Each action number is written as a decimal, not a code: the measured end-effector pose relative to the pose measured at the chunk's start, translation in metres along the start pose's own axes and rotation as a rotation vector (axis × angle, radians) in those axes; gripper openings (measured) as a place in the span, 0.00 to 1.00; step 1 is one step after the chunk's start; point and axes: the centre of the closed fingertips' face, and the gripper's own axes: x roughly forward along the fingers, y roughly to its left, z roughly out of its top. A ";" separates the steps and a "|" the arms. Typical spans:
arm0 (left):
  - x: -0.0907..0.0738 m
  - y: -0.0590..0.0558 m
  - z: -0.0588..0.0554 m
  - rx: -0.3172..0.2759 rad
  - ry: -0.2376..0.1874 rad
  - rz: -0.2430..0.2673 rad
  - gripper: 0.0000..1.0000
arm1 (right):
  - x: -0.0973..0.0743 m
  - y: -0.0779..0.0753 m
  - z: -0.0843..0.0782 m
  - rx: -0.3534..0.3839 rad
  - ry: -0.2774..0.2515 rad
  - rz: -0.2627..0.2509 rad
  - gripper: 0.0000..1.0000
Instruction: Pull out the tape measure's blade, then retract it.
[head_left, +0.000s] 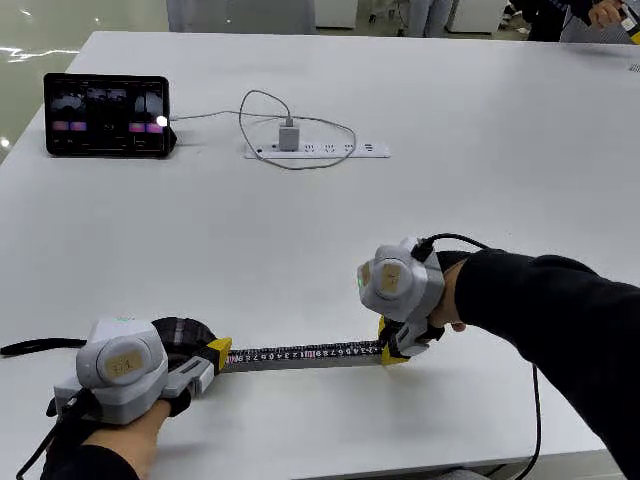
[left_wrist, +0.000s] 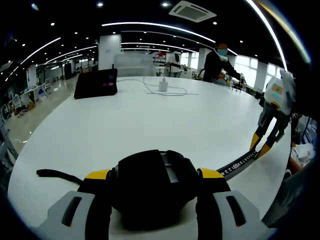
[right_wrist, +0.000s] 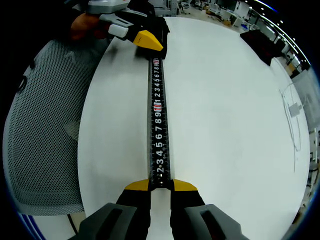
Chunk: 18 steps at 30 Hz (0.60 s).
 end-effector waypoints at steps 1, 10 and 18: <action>0.000 0.000 0.000 0.000 0.000 0.000 0.64 | 0.000 0.000 0.000 0.002 -0.002 0.000 0.10; 0.000 0.000 0.000 0.001 0.001 0.000 0.64 | 0.001 0.000 0.003 0.014 0.000 -0.005 0.10; 0.000 0.000 0.000 0.002 0.002 0.000 0.64 | 0.001 0.000 0.004 0.016 -0.003 -0.010 0.10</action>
